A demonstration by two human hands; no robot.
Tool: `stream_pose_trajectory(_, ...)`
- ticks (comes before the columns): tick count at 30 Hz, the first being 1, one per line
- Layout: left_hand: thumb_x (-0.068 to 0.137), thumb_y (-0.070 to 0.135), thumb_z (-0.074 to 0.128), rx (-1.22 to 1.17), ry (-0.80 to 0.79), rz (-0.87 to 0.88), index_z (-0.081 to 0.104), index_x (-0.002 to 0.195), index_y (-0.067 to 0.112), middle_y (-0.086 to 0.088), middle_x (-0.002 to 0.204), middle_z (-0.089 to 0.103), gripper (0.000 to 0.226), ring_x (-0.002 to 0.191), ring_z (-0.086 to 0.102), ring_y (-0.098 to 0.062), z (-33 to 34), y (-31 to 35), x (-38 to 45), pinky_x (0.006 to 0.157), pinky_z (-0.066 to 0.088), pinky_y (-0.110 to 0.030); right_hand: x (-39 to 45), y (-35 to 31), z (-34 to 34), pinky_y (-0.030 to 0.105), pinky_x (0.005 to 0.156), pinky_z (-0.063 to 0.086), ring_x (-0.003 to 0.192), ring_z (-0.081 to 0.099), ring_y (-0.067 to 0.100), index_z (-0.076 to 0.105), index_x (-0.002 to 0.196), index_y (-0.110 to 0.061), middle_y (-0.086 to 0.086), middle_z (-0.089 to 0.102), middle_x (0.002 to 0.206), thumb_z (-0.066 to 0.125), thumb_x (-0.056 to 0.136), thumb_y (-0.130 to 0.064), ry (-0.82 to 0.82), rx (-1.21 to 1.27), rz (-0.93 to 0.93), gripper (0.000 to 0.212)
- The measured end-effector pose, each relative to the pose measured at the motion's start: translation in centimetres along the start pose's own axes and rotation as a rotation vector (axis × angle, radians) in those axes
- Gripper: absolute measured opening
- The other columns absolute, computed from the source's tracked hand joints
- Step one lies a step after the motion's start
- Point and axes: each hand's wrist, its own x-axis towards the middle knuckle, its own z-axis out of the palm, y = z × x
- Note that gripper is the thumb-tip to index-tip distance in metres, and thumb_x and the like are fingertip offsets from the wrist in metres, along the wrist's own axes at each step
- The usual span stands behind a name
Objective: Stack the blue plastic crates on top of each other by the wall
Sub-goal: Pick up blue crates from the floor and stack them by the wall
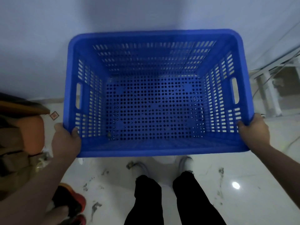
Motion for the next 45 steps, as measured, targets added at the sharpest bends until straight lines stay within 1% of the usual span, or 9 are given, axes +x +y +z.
stream_pose_trajectory(5, 0.097, 0.020, 0.048, -0.001, -0.011, -0.101, 0.039, 0.117, -0.003, -0.025, 0.102, 0.055, 0.032, 0.093, 0.058, -0.045, 0.6, -0.6, -2.9, 0.067, 0.041, -0.045, 0.9, -0.9, -0.4, 0.040, 0.067, 0.040, 0.075, 0.049, 0.032, 0.040, 0.096, -0.006, 0.013, 0.050, 0.086, 0.056, 0.092, -0.020, -0.001, -0.060, -0.017, 0.022)
stream_pose_trajectory(10, 0.096, 0.017, 0.051, 0.012, -0.062, -0.116, 0.036, 0.119, -0.001, -0.033, 0.112, 0.055, 0.033, 0.097, 0.057, -0.050, -0.1, -0.4, -1.9, 0.074, 0.047, -0.055, 0.1, 0.0, -0.6, 0.041, 0.067, 0.044, 0.076, 0.052, 0.033, 0.040, 0.098, -0.008, 0.011, 0.052, 0.088, 0.056, 0.093, -0.021, -0.063, -0.040, 0.021, 0.020)
stream_pose_trajectory(15, 0.095, 0.019, 0.052, 0.061, -0.050, -0.098, 0.035, 0.119, 0.000, -0.032, 0.110, 0.056, 0.035, 0.093, 0.059, -0.050, 0.1, -0.4, -1.3, 0.074, 0.051, -0.059, -1.2, 1.1, 0.5, 0.044, 0.066, 0.050, 0.073, 0.053, 0.032, 0.039, 0.095, -0.011, 0.009, 0.053, 0.087, 0.056, 0.092, -0.020, 0.013, -0.005, 0.025, 0.020)
stream_pose_trajectory(25, 0.094, 0.022, 0.053, 0.056, -0.036, -0.118, 0.034, 0.121, 0.002, -0.032, 0.112, 0.056, 0.039, 0.094, 0.059, -0.051, 0.1, -0.2, -1.4, 0.076, 0.050, -0.060, -1.6, 1.5, 0.6, 0.047, 0.068, 0.053, 0.075, 0.056, 0.033, 0.040, 0.097, -0.010, 0.009, 0.055, 0.088, 0.058, 0.090, -0.020, -0.002, -0.015, 0.033, 0.022)
stream_pose_trajectory(30, 0.094, 0.023, 0.052, 0.031, -0.015, -0.166, 0.034, 0.122, 0.000, -0.033, 0.114, 0.055, 0.041, 0.096, 0.058, -0.052, 0.4, 0.4, -2.1, 0.078, 0.049, -0.059, 0.7, 0.2, 0.1, 0.040, 0.065, 0.044, 0.074, 0.052, 0.032, 0.043, 0.102, -0.004, 0.009, 0.053, 0.087, 0.055, 0.090, -0.018, -0.009, -0.033, -0.005, 0.022)
stream_pose_trajectory(33, 0.095, 0.022, 0.051, 0.019, 0.001, -0.167, 0.036, 0.120, 0.000, -0.033, 0.108, 0.055, 0.037, 0.087, 0.058, -0.048, 0.8, 0.4, -3.7, 0.071, 0.047, -0.055, 1.3, 0.0, -0.8, 0.044, 0.066, 0.049, 0.076, 0.056, 0.036, 0.041, 0.100, -0.008, 0.011, 0.055, 0.087, 0.056, 0.091, -0.021, -0.026, -0.063, -0.024, 0.022)
stream_pose_trajectory(37, 0.096, 0.018, 0.050, 0.008, 0.014, -0.198, 0.039, 0.118, -0.003, -0.021, 0.088, 0.047, 0.033, 0.068, 0.048, -0.033, 2.0, 0.0, -6.7, 0.060, 0.041, -0.046, 3.5, -0.8, -2.2, 0.048, 0.074, 0.053, 0.082, 0.058, 0.036, 0.045, 0.110, -0.007, 0.015, 0.059, 0.095, 0.058, 0.090, -0.026, -0.038, -0.111, -0.029, 0.030)
stream_pose_trajectory(41, 0.093, 0.023, 0.056, -0.059, 0.009, -0.174, 0.042, 0.116, -0.004, -0.031, 0.106, 0.057, 0.038, 0.090, 0.058, -0.047, 0.8, -0.8, -5.2, 0.073, 0.048, -0.053, 3.0, -1.2, -3.5, 0.048, 0.077, 0.053, 0.084, 0.058, 0.032, 0.053, 0.109, -0.008, 0.009, 0.059, 0.093, 0.062, 0.089, -0.021, -0.014, 0.003, -0.045, 0.026)
stream_pose_trajectory(45, 0.093, 0.019, 0.057, -0.027, -0.022, -0.143, 0.041, 0.118, -0.007, -0.035, 0.111, 0.055, 0.040, 0.097, 0.056, -0.051, -0.3, -1.1, -2.9, 0.073, 0.044, -0.054, 0.0, 0.5, -2.5, 0.048, 0.076, 0.056, 0.082, 0.062, 0.032, 0.055, 0.103, -0.010, 0.009, 0.062, 0.091, 0.062, 0.088, -0.022, 0.017, 0.095, 0.016, 0.020)
